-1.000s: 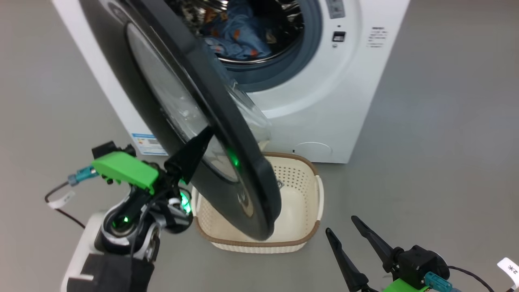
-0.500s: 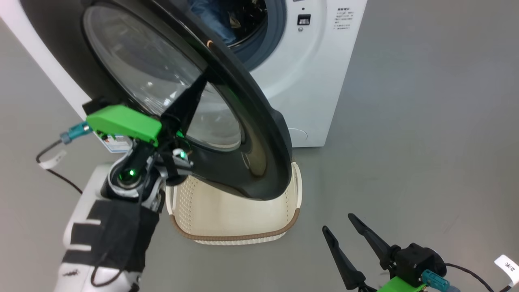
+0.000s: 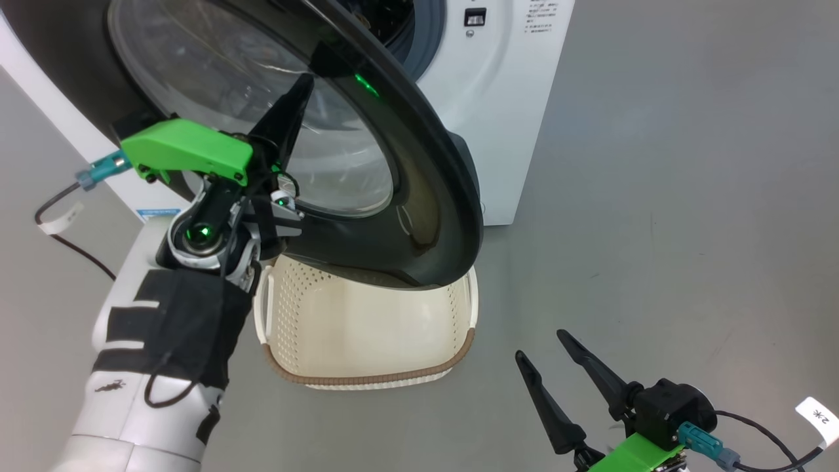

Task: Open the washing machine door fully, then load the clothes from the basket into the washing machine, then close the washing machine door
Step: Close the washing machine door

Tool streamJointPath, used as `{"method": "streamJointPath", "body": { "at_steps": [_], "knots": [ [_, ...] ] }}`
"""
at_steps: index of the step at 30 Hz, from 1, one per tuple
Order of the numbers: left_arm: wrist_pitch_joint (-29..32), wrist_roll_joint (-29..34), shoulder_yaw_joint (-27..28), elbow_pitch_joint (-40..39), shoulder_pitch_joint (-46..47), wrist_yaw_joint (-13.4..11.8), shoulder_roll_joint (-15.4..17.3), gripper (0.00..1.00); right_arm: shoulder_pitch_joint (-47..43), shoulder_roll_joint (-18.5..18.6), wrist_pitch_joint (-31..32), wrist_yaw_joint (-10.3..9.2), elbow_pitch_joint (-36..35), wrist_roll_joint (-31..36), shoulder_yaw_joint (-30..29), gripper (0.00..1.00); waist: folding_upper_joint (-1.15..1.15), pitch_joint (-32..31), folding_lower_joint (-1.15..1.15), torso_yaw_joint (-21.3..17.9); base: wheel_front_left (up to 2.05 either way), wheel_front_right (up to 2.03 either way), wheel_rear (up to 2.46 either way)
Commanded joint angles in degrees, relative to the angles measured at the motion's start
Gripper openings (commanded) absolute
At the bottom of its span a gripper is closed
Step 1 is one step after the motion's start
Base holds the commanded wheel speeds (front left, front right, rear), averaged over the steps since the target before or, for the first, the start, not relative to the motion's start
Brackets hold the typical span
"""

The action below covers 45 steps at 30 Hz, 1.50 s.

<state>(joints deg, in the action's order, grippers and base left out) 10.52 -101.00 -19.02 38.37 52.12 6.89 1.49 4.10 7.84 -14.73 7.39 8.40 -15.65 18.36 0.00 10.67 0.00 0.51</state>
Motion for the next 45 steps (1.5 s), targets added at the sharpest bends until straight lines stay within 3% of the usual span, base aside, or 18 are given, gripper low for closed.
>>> {"method": "streamJointPath", "body": {
  "at_steps": [1, 11, 16, 17, 18, 19, 20, 21, 23, 29, 35, 40, 45],
  "knots": [
    [-0.1, 0.2, 0.9, -1.6, 2.7, 0.6, 1.4, 0.0, 1.3, -0.1, -0.3, 0.1, -1.1, 0.6, 1.2, 1.0, 0.0, -0.1, 0.0, 0.1, 0.0, 0.0, 0.0],
    [0.0, 2.4, -2.3, -3.2, -0.8, 0.6, 1.5, 0.0, 0.4, -0.5, -0.3, 0.1, -0.6, 0.3, 0.7, 1.0, 0.0, -2.4, 0.0, 1.1, 0.0, 0.0, 0.0],
    [-2.2, 8.4, -5.4, -5.0, -5.0, 0.6, 4.2, 0.0, -1.0, -0.5, -0.3, 0.1, -0.6, 0.0, 0.0, 1.0, 0.0, -4.6, 0.0, 1.9, 0.0, 0.0, 0.0],
    [-3.4, 10.0, -6.0, -5.5, -6.0, 0.6, 5.0, 0.12, -1.3, -0.5, -0.3, 0.1, -0.7, 0.0, -0.1, 1.0, 0.0, -5.1, 0.0, 2.1, 0.0, 0.0, 0.0],
    [-4.9, 11.9, -6.6, -5.9, -7.0, 0.6, 5.9, 0.38, -1.6, -0.5, -0.3, 0.1, -0.7, 0.0, -0.3, 1.0, 0.0, -5.6, 0.0, 2.2, 0.0, 0.0, 0.0],
    [-6.3, 13.7, -7.2, -6.3, -8.0, 0.5, 6.6, 0.5, -1.9, -0.5, -0.3, 0.1, -0.8, 0.0, -0.5, 1.0, 0.0, -6.1, 0.0, 2.4, 0.0, 0.0, 0.0],
    [-7.9, 15.6, -7.9, -6.9, -9.1, 0.1, 7.5, 0.93, -2.3, -0.5, -0.3, 0.1, -0.8, -0.1, -0.7, 1.0, 0.0, -6.5, 0.0, 2.5, 0.0, 0.0, 0.0],
    [-9.7, 17.9, -8.7, -7.6, -10.2, -0.3, 8.5, 1.0, -2.6, -0.5, -0.3, 0.1, -0.9, -0.1, -1.0, 1.0, 0.0, -6.9, 0.0, 2.7, 0.0, 0.0, 0.0],
    [-11.6, 20.2, -9.5, -8.3, -11.4, -1.2, 9.4, 1.0, -3.0, -0.5, -0.3, 0.1, -1.0, -0.1, -1.2, 1.0, 0.0, -7.3, 0.0, 2.9, 0.0, 0.0, 0.0],
    [-21.8, 33.0, -14.0, -12.8, -18.2, -7.2, 13.8, 1.0, -5.0, -0.1, -0.3, 0.1, -1.5, 0.0, -2.9, 1.0, 0.0, -9.3, 0.0, 3.9, 0.0, 0.0, 0.0],
    [-25.3, 43.4, -14.5, -18.0, -26.5, -14.0, 16.8, 1.0, -6.4, 0.0, -0.3, 0.1, -2.7, 0.5, -4.7, 1.0, 0.0, -10.2, 0.0, 3.9, 0.0, 0.0, 0.0],
    [-25.5, 52.3, -8.6, -24.1, -35.3, -18.3, 15.9, 1.0, -7.4, -0.2, -0.3, 0.1, -3.8, 0.8, -6.7, 1.0, 0.0, -10.5, 0.0, 3.7, 0.0, 0.0, 0.0],
    [-25.5, 61.5, -2.5, -27.3, -44.6, -19.5, 13.8, 1.0, -7.9, -0.6, -0.3, 0.1, -4.3, 1.2, -7.6, 1.0, 0.0, -10.8, 0.0, 2.9, 0.0, 0.0, 0.0]
  ]
}}
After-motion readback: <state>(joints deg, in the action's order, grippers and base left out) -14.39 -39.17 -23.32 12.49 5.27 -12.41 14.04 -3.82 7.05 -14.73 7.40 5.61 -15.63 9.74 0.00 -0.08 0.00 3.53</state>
